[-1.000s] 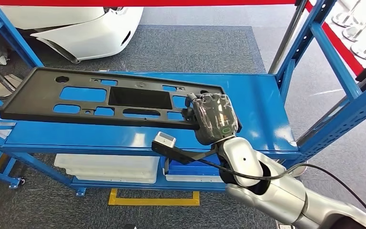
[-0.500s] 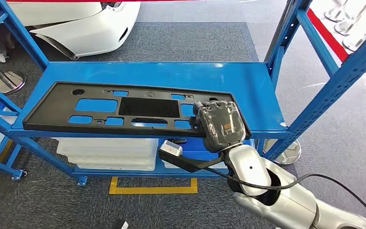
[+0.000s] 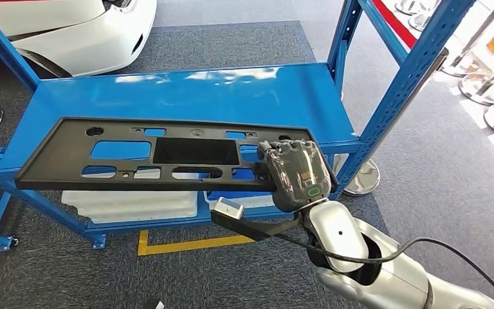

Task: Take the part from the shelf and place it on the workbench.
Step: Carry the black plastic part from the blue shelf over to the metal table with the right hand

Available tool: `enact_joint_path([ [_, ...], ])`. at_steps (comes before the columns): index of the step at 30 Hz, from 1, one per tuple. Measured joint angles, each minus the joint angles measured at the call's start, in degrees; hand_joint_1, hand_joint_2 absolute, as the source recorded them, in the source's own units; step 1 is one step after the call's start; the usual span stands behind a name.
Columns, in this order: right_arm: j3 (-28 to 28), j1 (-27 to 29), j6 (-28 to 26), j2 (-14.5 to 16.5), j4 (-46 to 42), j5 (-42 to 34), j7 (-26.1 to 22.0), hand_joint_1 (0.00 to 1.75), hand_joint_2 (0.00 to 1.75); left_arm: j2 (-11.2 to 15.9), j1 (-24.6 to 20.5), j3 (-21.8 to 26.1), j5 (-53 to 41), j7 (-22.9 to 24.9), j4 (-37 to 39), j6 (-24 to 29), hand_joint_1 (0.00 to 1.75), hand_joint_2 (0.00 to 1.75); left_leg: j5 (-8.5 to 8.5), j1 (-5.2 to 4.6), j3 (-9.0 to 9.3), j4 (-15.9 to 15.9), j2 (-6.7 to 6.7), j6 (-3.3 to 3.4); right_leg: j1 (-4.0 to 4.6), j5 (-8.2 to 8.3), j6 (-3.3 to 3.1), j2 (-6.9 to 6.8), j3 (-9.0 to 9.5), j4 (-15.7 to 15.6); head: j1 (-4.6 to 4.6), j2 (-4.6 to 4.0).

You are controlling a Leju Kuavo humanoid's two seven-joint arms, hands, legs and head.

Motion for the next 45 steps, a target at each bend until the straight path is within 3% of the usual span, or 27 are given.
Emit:
enact_joint_path([
  [1, -0.1, 0.2, 0.0, -0.1, -0.1, 0.0, 0.0, 1.75, 1.75, 0.0, 0.0, 0.0, 0.0, 0.0, 0.0, 0.0, 0.0, 1.75, 0.66, 0.04, -0.61, -0.1, 0.44, 0.5, -0.02, -0.82, 0.35, -0.27, -0.49, 0.5, 0.2, 0.0],
  [2, -0.2, 0.4, 0.0, -0.3, -0.2, 0.0, 0.0, 1.75, 1.75, 0.1, 0.0, 0.0, 0.0, 0.0, 0.0, 0.0, 0.0, 1.75, 1.38, 0.1, -1.31, -0.2, 0.97, 1.01, -0.1, -2.8, 0.62, -0.82, -1.15, 2.0, 0.55, 0.0],
  [5, -0.4, 0.7, 0.1, -0.4, -0.3, 0.0, 0.0, 1.75, 1.75, 0.1, 0.1, 0.1, 0.0, 0.0, 0.0, 0.0, 0.0, 1.75, 3.18, -0.14, -3.67, 0.0, 2.29, 1.89, -0.33, -10.85, 1.08, -2.39, -3.37, 12.1, 1.64, 0.0],
  [6, -0.4, 0.8, 0.1, -0.5, -0.3, 0.0, 0.0, 1.75, 1.75, 0.1, 0.1, 0.1, 0.0, 0.0, 0.0, 0.0, 0.0, 1.75, 3.7, -0.23, -4.56, 0.2, 2.7, 1.94, -0.33, -11.65, 1.19, -2.48, -3.59, 15.1, 1.84, 0.0],
  [7, -0.5, 0.9, 0.1, -0.5, -0.3, 0.0, 0.0, 1.75, 1.75, 0.1, 0.1, 0.2, -0.1, 0.0, 0.0, -0.1, 0.0, 1.75, 4.17, -0.29, -5.46, 0.4, 3.1, 1.93, -0.33, -11.15, 1.23, -2.51, -3.11, 16.5, 2.04, 0.0],
  [8, -0.6, 0.9, 0.1, -0.5, -0.3, 0.1, 0.0, 1.75, 1.75, 0.1, 0.0, 0.2, -0.2, 0.0, 0.0, -0.1, 0.0, 1.75, 4.59, -0.34, -6.37, 0.7, 3.48, 1.89, -0.32, -9.73, 1.2, -2.59, -1.71, 16.0, 2.27, 0.0],
  [10, -0.8, 0.9, 0.1, -0.6, -0.5, 0.2, 0.0, 1.75, 1.75, 0.1, 0.0, 0.2, -0.3, 0.0, 0.0, -0.1, 0.0, 1.75, 5.32, -0.45, -7.82, 1.3, 4.1, 1.69, -0.14, -7.49, 0.74, -3.4, 3.55, 9.9, 2.71, 0.0],
  [12, -1.0, 0.8, 0.2, -0.6, -0.7, 0.3, 0.0, 1.75, 1.75, 0.1, 0.0, 0.3, -0.4, 0.0, 0.0, -0.2, 0.0, 1.75, 6.09, -0.57, -8.59, 1.6, 4.57, 1.23, 0.42, -8.13, -0.18, -4.57, 8.56, 2.2, 2.92, 0.0],
  [14, -1.1, 0.7, 0.2, -0.6, -0.8, 0.3, 0.0, 1.75, 1.75, 0.1, 0.0, 0.3, -0.5, 0.0, 0.0, -0.3, 0.0, 1.75, 7.06, -0.5, -8.85, 1.4, 5.05, 0.57, 0.95, -8.58, -0.95, -4.64, 9.83, -0.9, 2.93, 0.0],
  [16, -1.2, 0.6, 0.2, -0.6, -0.9, 0.3, 0.0, 1.75, 1.75, 0.2, 0.0, 0.3, -0.5, -0.1, 0.0, -0.5, 0.0, 1.75, 6.79, -0.41, -9.28, 1.7, 4.82, -0.15, 0.61, -7.34, -1.65, -4.14, 9.22, -1.4, 2.93, 0.0],
  [17, -1.2, 0.5, 0.2, -0.6, -0.9, 0.3, 0.0, 1.75, 1.75, 0.2, 0.0, 0.3, -0.5, -0.2, 0.0, -0.6, 0.0, 1.75, 5.33, -0.38, -9.73, 2.8, 4.23, -0.49, 0.4, -6.69, -2.11, -3.99, 8.82, -1.7, 2.76, 0.0],
  [20, -1.2, 0.2, 0.4, -0.6, -0.9, 0.2, 0.0, 1.75, 1.75, 0.3, 0.0, 0.4, -0.6, -0.4, 0.0, -0.7, 0.0, 1.75, -2.37, -0.14, -11.87, 12.0, 2.62, -1.28, 0.26, -5.14, -2.78, -3.46, 6.79, -1.5, 1.85, 0.0],
  [21, -1.2, 0.2, 0.4, -0.6, -0.9, 0.1, 0.0, 1.75, 1.75, 0.4, 0.0, 0.4, -0.6, -0.5, 0.0, -0.8, 0.0, 1.75, -3.78, -0.07, -12.24, 15.1, 2.53, -1.46, 0.25, -4.73, -2.74, -3.17, 5.97, -1.1, 1.63, 0.0],
  [23, -1.2, 0.2, 0.6, -0.6, -0.9, 0.0, 0.0, 1.75, 1.75, 0.6, 0.1, 0.4, -0.6, -0.7, 0.0, -1.1, 0.0, 1.75, -2.92, 0.14, -10.8, 16.7, 2.46, -1.76, 0.13, -3.98, -2.54, -2.49, 4.2, -0.3, 1.24, 0.0],
  [25, -1.2, 0.2, 0.6, -0.6, -0.9, 0.0, 0.0, 1.75, 1.75, 0.8, 0.1, 0.4, -0.8, -0.8, 0.0, -1.4, 0.0, 1.75, -0.3, 0.58, -6.45, 11.3, 1.69, -1.98, -0.08, -3.4, -2.06, -1.81, 2.52, 0.8, 0.8, 0.0],
  [27, -1.2, 0.1, 0.6, -0.6, -0.9, 0.0, 0.0, 1.75, 1.75, 1.0, 0.1, 0.4, -1.0, -0.9, 0.0, -1.7, 0.0, 1.75, 0.0, 0.72, -2.63, 4.8, 0.12, -1.75, -0.09, -2.69, -1.28, -1.21, 1.12, 1.6, 0.46, 0.0],
  [29, -1.2, 0.0, 0.5, -0.6, -1.0, 0.0, 0.0, 1.75, 1.75, 1.0, 0.2, 0.4, -1.0, -1.0, 0.0, -1.8, 0.0, 1.75, -0.32, 0.39, -1.88, 2.5, -0.49, -1.05, -0.02, -1.51, -0.51, -0.59, 0.25, 1.7, 0.48, 0.0],
  [31, -1.3, 0.1, 0.5, -0.7, -1.0, -0.1, 0.0, 1.75, 1.75, 1.0, 0.2, 0.4, -1.1, -1.0, 0.0, -2.0, 0.0, 1.75, 0.69, 0.5, -2.81, 2.3, 0.31, -0.22, -0.09, -1.01, 0.17, -0.2, -0.47, 1.6, 0.67, 0.0],
  [33, -1.3, 0.1, 0.4, -0.7, -1.0, -0.3, 0.0, 1.75, 1.75, 1.1, 0.2, 0.4, -1.1, -1.0, 0.1, -2.2, 0.0, 1.75, 1.96, 0.68, -4.06, 2.0, 1.36, 0.72, -0.2, -4.5, 0.7, -1.15, -1.71, 4.5, 1.27, 0.0],
  [35, -1.2, 0.1, 0.3, -0.7, -1.0, -0.4, 0.0, 1.75, 1.75, 1.2, 0.3, 0.4, -1.2, -1.1, 0.1, -2.3, 0.0, 1.75, 3.02, 0.43, -5.34, 2.0, 2.23, 1.37, -0.29, -10.18, 0.99, -2.32, -3.15, 11.2, 2.07, 0.0],
  [36, -1.2, 0.1, 0.3, -0.7, -1.0, -0.4, 0.0, 1.75, 1.75, 1.2, 0.3, 0.4, -1.2, -1.1, 0.1, -2.3, 0.0, 1.75, 3.53, 0.29, -6.02, 2.1, 2.64, 1.52, -0.33, -11.8, 1.08, -2.49, -3.57, 14.6, 2.31, 0.0],
  [37, -1.2, 0.1, 0.3, -0.7, -1.0, -0.4, 0.0, 1.75, 1.75, 1.2, 0.3, 0.4, -1.2, -1.1, 0.1, -2.3, 0.0, 1.75, 4.03, 0.16, -6.72, 2.2, 3.02, 1.57, -0.33, -11.99, 1.09, -2.54, -3.44, 16.9, 2.56, 0.0],
  [38, -1.2, 0.1, 0.3, -0.7, -1.0, -0.4, 0.0, 1.75, 1.75, 1.3, 0.3, 0.4, -1.3, -1.1, 0.1, -2.3, 0.0, 1.75, 4.55, 0.01, -7.43, 2.2, 3.38, 1.59, -0.32, -11.05, 1.03, -2.57, -2.59, 17.8, 2.81, 0.0],
  [40, -1.2, 0.1, 0.2, -0.7, -1.0, -0.5, 0.0, 1.75, 1.75, 1.3, 0.3, 0.4, -1.4, -1.1, 0.2, -2.3, 0.0, 1.75, 5.5, -0.25, -8.62, 2.3, 3.98, 1.54, -0.13, -7.95, 0.47, -3.03, 1.91, 13.5, 3.25, 0.0],
  [42, -1.3, 0.0, 0.1, -0.7, -1.1, -0.5, 0.0, 1.75, 1.75, 1.3, 0.3, 0.4, -1.5, -1.1, 0.2, -2.4, 0.0, 1.75, 6.4, -0.5, -9.27, 2.3, 4.42, 1.2, 0.48, -8.09, -0.53, -4.26, 7.87, 4.9, 3.5, 0.0],
  [43, -1.3, -0.1, 0.1, -0.7, -1.1, -0.4, 0.0, 1.75, 1.75, 1.3, 0.3, 0.4, -1.5, -1.2, 0.2, -2.4, 0.0, 1.75, 6.94, -0.48, -9.44, 2.2, 4.63, 0.93, 0.83, -8.79, -0.91, -4.67, 9.76, 1.7, 3.51, 0.0],
  [45, -1.3, -0.2, 0.0, -0.7, -1.2, -0.4, 0.0, 1.75, 1.75, 1.3, 0.3, 0.4, -1.6, -1.2, 0.2, -2.6, 0.0, 1.75, 8.17, -0.33, -9.65, 1.7, 5.06, 0.26, 1.24, -8.93, -1.35, -4.47, 10.49, -0.9, 3.66, 0.0],
])
